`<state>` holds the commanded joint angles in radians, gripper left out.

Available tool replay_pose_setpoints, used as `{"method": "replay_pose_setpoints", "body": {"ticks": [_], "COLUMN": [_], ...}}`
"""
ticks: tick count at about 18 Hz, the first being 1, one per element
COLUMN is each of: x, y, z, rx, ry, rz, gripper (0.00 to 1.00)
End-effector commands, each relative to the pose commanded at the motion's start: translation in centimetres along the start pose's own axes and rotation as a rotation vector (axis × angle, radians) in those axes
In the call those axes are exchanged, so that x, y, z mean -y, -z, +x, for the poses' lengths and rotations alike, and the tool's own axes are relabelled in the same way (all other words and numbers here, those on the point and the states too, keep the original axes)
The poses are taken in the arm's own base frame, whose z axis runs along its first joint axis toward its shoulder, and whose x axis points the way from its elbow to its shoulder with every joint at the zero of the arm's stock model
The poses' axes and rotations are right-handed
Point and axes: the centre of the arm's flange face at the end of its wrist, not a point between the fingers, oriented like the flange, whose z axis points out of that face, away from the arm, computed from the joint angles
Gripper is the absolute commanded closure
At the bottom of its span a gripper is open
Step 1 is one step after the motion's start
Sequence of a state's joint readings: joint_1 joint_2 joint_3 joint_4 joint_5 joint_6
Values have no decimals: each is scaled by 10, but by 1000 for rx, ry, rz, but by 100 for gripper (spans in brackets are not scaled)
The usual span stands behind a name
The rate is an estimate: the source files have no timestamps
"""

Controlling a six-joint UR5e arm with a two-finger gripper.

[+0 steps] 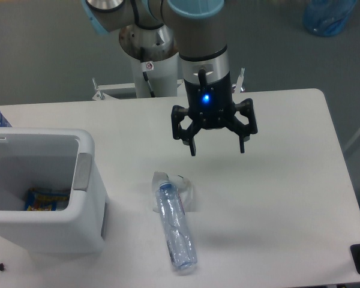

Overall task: Place the trash in the trash can
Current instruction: 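Lower the open gripper toward the clear plastic wrap beside the bottle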

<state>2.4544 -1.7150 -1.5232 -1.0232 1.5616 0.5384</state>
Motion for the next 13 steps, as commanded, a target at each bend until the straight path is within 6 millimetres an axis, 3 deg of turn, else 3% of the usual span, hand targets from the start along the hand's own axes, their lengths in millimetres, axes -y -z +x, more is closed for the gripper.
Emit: {"method": "replay_pose_setpoints", "body": {"ticks": [9, 13], "x": [-1, -1], "y": [-9, -27], "z": [-1, -2], "rx": [23, 14], "ry": [0, 11], "rz": [-31, -55], "gripper": [0, 0]}}
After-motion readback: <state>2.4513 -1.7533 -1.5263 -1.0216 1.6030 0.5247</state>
